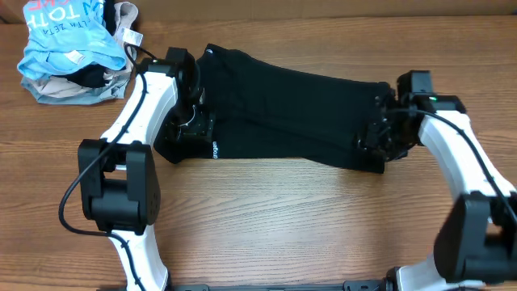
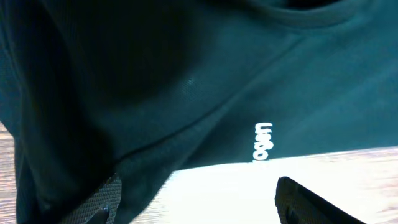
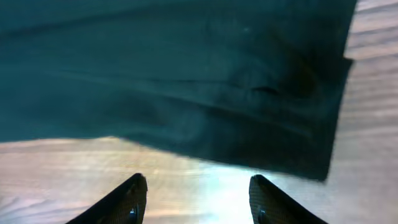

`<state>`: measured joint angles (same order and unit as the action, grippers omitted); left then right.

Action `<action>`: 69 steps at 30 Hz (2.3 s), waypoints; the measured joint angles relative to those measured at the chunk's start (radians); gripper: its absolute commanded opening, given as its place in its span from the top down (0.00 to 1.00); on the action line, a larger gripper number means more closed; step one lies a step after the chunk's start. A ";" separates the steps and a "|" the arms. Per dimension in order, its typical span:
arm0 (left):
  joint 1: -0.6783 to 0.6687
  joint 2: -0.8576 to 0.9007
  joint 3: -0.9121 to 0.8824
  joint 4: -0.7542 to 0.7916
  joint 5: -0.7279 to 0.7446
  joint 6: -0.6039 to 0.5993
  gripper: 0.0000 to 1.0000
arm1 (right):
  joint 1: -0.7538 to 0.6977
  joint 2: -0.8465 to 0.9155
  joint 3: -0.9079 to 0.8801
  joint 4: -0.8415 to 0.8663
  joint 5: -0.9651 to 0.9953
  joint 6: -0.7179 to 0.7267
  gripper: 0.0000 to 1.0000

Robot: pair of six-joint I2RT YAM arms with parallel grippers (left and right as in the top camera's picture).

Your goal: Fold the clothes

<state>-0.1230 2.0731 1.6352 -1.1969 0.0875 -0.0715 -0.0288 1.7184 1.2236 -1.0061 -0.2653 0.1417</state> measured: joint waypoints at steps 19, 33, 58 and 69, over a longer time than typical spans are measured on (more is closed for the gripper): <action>0.000 0.037 -0.142 0.190 -0.109 -0.011 0.20 | 0.010 0.087 -0.178 0.244 0.061 0.097 0.40; -0.006 -0.011 -0.230 0.155 -0.137 -0.113 0.20 | 0.008 0.074 -0.196 0.053 0.104 0.175 0.41; -0.006 -0.119 -0.150 -0.159 -0.174 -0.112 0.00 | 0.002 -0.212 -0.095 -0.216 0.111 0.143 0.33; -0.006 -0.225 0.138 0.192 0.014 0.081 0.00 | 0.002 -0.233 0.109 -0.186 0.096 0.034 0.33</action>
<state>-0.1295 1.8481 1.7737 -1.0046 0.1013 0.0093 -0.0273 1.4849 1.3331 -1.1923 -0.1696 0.1757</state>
